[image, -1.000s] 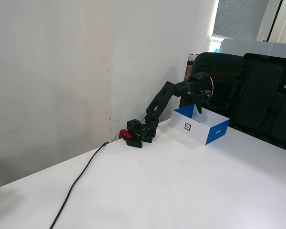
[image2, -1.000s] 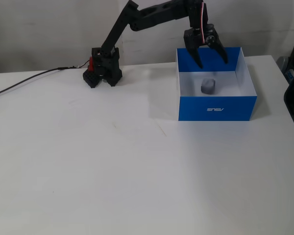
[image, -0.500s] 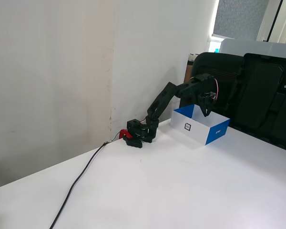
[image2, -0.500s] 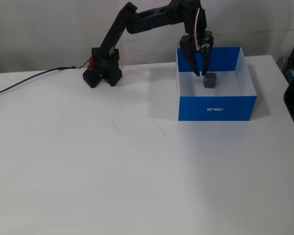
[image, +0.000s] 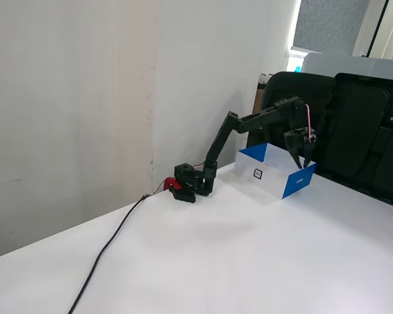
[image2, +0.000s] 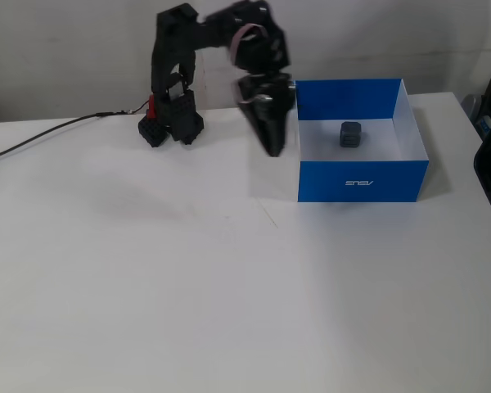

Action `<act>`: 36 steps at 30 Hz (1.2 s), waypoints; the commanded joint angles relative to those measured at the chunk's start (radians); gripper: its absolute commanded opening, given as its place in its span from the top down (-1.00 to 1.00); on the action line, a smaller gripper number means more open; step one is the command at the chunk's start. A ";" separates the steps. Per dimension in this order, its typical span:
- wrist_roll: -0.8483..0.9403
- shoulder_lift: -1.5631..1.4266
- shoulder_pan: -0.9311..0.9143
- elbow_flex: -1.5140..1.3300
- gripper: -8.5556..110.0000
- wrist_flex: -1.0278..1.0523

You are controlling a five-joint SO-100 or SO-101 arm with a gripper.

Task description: Grasp the gray block and put it in the box.

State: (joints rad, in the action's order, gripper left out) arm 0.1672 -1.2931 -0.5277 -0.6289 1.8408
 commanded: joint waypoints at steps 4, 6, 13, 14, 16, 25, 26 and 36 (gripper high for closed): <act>0.015 -0.202 0.213 -0.060 0.85 0.040; 0.017 -0.229 0.270 -0.104 0.85 0.026; 0.017 -0.379 0.419 -0.394 0.85 -0.110; 0.014 -0.408 0.431 -0.446 0.85 -0.135; 0.012 -0.466 0.448 -0.543 0.85 -0.178; 0.003 -0.706 0.466 -0.968 0.85 -0.359; 0.002 -0.732 0.466 -1.025 0.85 -0.387; -0.037 -1.068 0.486 -1.551 0.85 -0.672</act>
State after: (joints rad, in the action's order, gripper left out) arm 0.1503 -2.2227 -0.0537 -2.0954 1.2517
